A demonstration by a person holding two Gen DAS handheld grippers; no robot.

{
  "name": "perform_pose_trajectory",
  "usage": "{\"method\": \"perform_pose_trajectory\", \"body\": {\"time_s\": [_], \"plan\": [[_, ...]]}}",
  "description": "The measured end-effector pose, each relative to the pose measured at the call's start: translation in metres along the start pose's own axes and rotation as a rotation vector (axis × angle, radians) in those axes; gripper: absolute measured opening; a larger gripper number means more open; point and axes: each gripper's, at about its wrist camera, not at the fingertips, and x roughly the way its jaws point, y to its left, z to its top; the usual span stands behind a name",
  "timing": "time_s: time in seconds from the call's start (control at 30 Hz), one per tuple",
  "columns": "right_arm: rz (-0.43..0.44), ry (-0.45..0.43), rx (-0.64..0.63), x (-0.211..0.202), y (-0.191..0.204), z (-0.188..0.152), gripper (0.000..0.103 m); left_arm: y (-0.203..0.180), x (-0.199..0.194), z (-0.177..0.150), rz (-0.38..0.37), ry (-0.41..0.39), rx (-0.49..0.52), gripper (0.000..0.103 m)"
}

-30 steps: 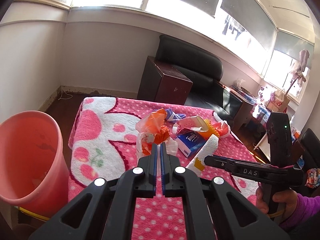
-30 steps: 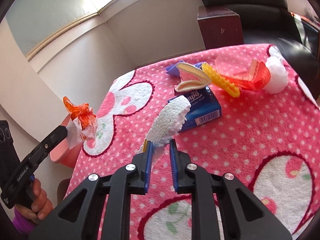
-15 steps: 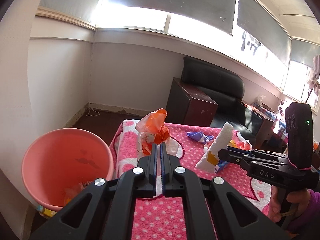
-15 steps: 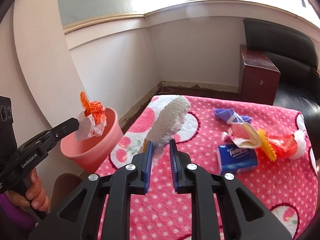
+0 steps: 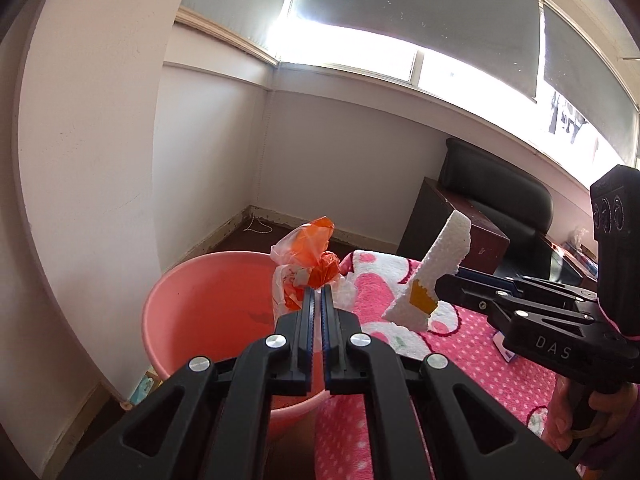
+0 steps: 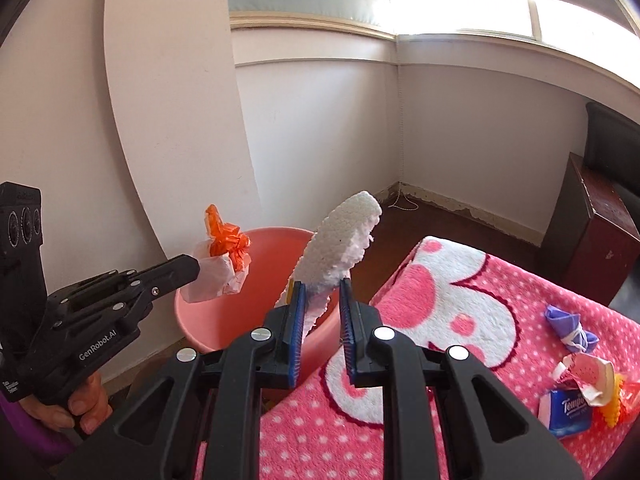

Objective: Collect trash
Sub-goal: 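Carry the orange-tied bag and foam strip over the pink bucket, then open both grippers to drop the bag and foam strip into the bucket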

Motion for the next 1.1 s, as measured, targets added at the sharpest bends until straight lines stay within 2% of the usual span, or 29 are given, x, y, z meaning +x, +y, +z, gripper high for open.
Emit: {"method": "perform_pose_trajectory", "body": {"time_s": [0.27, 0.53, 0.8, 1.0, 1.1], "plan": [[0.019, 0.042, -0.120, 0.034, 0.042, 0.005, 0.018, 0.026, 0.006, -0.007, 0.042, 0.012, -0.033, 0.002], [0.030, 0.092, -0.191, 0.058, 0.067, 0.003, 0.018, 0.047, 0.025, -0.011, 0.063, 0.060, -0.081, 0.002], [0.042, 0.150, -0.193, 0.072, 0.072, -0.002, 0.018, 0.053, 0.038, -0.012, 0.074, 0.093, -0.092, 0.003], [0.048, 0.182, -0.194, 0.074, 0.070, -0.007, 0.019, 0.047, 0.039, -0.009, 0.087, 0.085, -0.094, 0.004], [0.053, 0.189, -0.191, 0.074, 0.070, -0.007, 0.019, 0.045, 0.039, -0.008, 0.101, 0.082, -0.087, 0.011]]}}
